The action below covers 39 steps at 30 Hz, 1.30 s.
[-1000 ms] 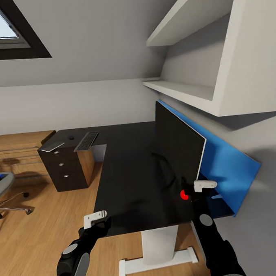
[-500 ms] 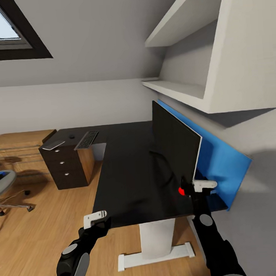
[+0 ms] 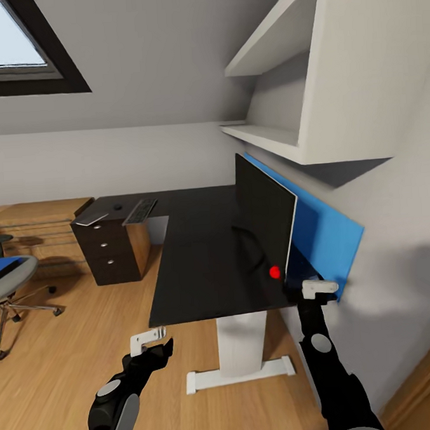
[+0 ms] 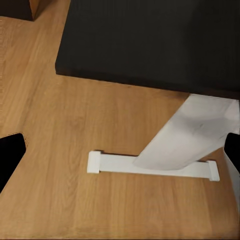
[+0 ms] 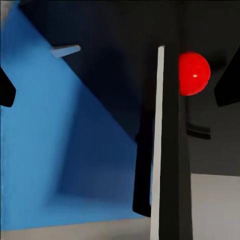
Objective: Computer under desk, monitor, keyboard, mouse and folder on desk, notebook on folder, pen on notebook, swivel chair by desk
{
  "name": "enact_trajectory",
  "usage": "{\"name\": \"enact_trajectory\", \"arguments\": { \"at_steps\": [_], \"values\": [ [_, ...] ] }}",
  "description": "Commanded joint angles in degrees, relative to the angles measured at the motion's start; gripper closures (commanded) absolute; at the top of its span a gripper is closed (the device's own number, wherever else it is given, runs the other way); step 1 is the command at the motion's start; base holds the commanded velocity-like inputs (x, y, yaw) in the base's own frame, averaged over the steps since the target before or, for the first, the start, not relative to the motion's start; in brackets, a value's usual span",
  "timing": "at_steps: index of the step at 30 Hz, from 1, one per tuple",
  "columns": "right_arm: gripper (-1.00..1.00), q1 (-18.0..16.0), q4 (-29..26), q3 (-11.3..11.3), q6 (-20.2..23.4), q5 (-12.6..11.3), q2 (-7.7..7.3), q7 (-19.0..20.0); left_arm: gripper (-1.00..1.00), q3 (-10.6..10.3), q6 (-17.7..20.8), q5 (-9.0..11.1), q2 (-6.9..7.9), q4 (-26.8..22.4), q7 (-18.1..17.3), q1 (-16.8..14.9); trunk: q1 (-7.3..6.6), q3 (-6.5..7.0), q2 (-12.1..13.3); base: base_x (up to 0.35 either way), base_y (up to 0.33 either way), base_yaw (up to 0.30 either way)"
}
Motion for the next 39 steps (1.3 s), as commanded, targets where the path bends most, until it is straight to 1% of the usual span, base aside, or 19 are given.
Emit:
{"name": "enact_trajectory", "arguments": {
  "at_steps": [1, 13, 17, 20, 26, 30, 31, 33, 34, 36, 37, 39],
  "values": [
    [-1.0, 0.0, 0.0, -0.1, -0.1, 0.6, 0.06, -0.2, -1.0, -0.1, 0.2, 0.6, 0.01, -0.1, 0.5, 0.0, -0.03, -0.06, 0.0, -0.335, 0.05, 0.0],
    [-1.0, 0.0, 0.6, 0.1, -0.1, 0.6, 0.12, -0.1, -1.0, -0.1, 0.2, 0.6, 0.05, -0.1, 0.5, 0.0, -0.03, -0.06, 0.0, -0.334, 0.113, 0.0],
    [-1.0, 0.0, 2.3, 0.3, -0.2, 0.6, 0.12, -0.1, -1.0, 0.0, 0.3, 0.7, 0.07, 0.4, 0.6, 0.0, -0.03, -0.06, 0.0, -0.317, 0.171, 0.0],
    [-1.0, 0.0, 3.3, 0.3, -0.3, 0.6, 0.12, 0.0, -1.0, 0.0, 0.3, 0.7, 0.06, 1.7, 0.7, 0.0, -0.03, -0.06, 0.0, -0.277, 0.212, 0.0],
    [-1.0, 0.0, 6.4, 0.5, -1.2, 0.6, 0.12, 0.0, -1.0, 0.1, 0.4, 0.6, 0.01, 3.4, 0.8, 0.0, -0.03, -0.06, 0.0, -0.158, 0.28, 0.0],
    [-1.0, -0.1, 10.9, 1.0, -1.3, 0.6, 0.12, 0.0, -1.0, 0.3, 0.3, 0.7, 0.15, 5.2, 0.7, 0.0, -0.03, -0.06, 0.0, -0.09, 0.309, 0.0],
    [-1.0, -0.2, 13.4, 1.5, -1.1, 0.5, 0.12, 0.0, -1.0, 0.4, 0.2, 0.7, 0.25, 7.3, 0.6, 0.0, -0.03, -0.06, 0.0, -0.079, 0.313, 0.0],
    [-1.0, -0.3, 16.3, 2.1, -0.8, 0.6, 0.12, 0.0, -1.0, 0.6, 0.1, 0.7, 0.35, 10.0, 0.6, 0.0, -0.03, -0.06, 0.0, -0.068, 0.314, 0.0],
    [-1.0, -0.5, 19.7, 2.4, -0.5, 0.5, 0.12, 0.0, -1.0, 0.9, 0.0, 0.7, 0.46, 13.1, 0.6, 0.0, -0.03, -0.06, 0.0, -0.04, 0.295, 0.0],
    [-1.0, -0.8, 23.5, 2.7, -0.2, 0.5, 0.12, 0.1, -1.0, 1.4, -0.3, 0.6, 0.75, 16.5, 0.5, 0.0, -0.03, -0.06, 0.0, -0.029, 0.232, 0.0],
    [-1.0, -1.1, 27.7, 2.8, 0.0, 0.5, 0.12, 0.1, -1.0, 1.8, -1.1, 0.6, 1.18, 19.7, 0.5, 0.0, -0.03, -0.06, 0.0, -0.017, 0.132, 0.0],
    [-1.0, -1.3, 32.1, 3.0, 0.1, 0.4, 0.12, 0.1, -1.0, 1.9, -2.8, 0.5, 1.48, 22.4, 0.5, 0.0, -0.03, -0.06, 0.0, -0.012, 0.095, 0.0]
  ]
}}
